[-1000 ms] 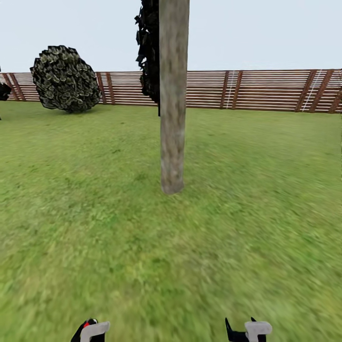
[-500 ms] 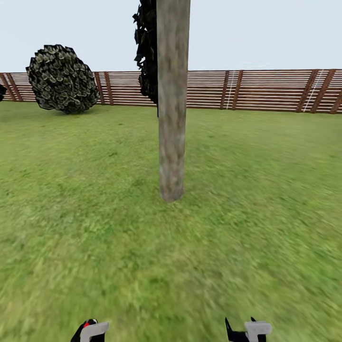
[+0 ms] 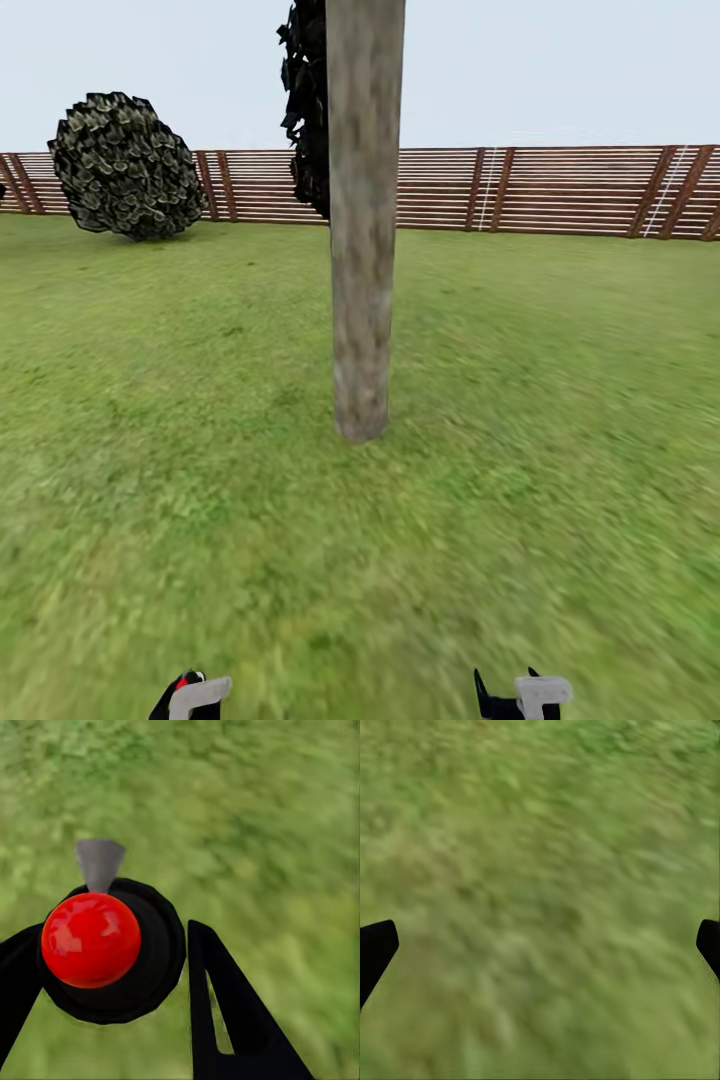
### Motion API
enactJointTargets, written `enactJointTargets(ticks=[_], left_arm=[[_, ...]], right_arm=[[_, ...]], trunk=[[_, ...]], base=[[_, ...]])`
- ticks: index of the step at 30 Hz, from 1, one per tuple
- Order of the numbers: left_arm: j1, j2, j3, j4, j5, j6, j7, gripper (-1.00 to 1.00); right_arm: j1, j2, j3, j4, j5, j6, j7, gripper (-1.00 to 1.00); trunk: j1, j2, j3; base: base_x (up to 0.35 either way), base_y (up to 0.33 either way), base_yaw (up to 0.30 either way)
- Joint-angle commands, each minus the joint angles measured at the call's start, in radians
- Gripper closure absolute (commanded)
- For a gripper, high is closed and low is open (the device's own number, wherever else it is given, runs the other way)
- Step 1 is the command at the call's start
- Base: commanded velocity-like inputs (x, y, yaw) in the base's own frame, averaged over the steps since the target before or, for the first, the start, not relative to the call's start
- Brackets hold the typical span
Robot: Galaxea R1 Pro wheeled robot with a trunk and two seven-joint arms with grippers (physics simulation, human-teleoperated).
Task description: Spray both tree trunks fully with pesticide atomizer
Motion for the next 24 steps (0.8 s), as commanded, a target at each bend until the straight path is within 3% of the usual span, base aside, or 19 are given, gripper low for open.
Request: enactJointTargets(ticks=[1,9,24], left_arm=[[-0.001,-0.001,0.004,0.001,-0.007,-0.003,0.003,1.0],[-0.001,-0.001,0.004,0.0,-0.007,-0.003,0.003,1.0],[-0.001,-0.001,0.006,-0.01,-0.007,-0.003,0.003,1.0]], right_arm=[[0.0,0.0,0.0,0.001,0.0,-0.003,0.0,-1.0],[0.0,0.0,0.0,0.001,0.0,-0.003,0.0,-1.0],[0.0,0.0,-0.001,0.001,0.0,-0.003,0.0,-1.0]], trunk=[[0.0,0.0,-0.001],[0.0,0.0,-0.001],[0.0,0.0,-0.001]], base=[[0.339,0.0,0.0],[0.339,0.0,-0.017],[0.339,0.0,-0.244]])
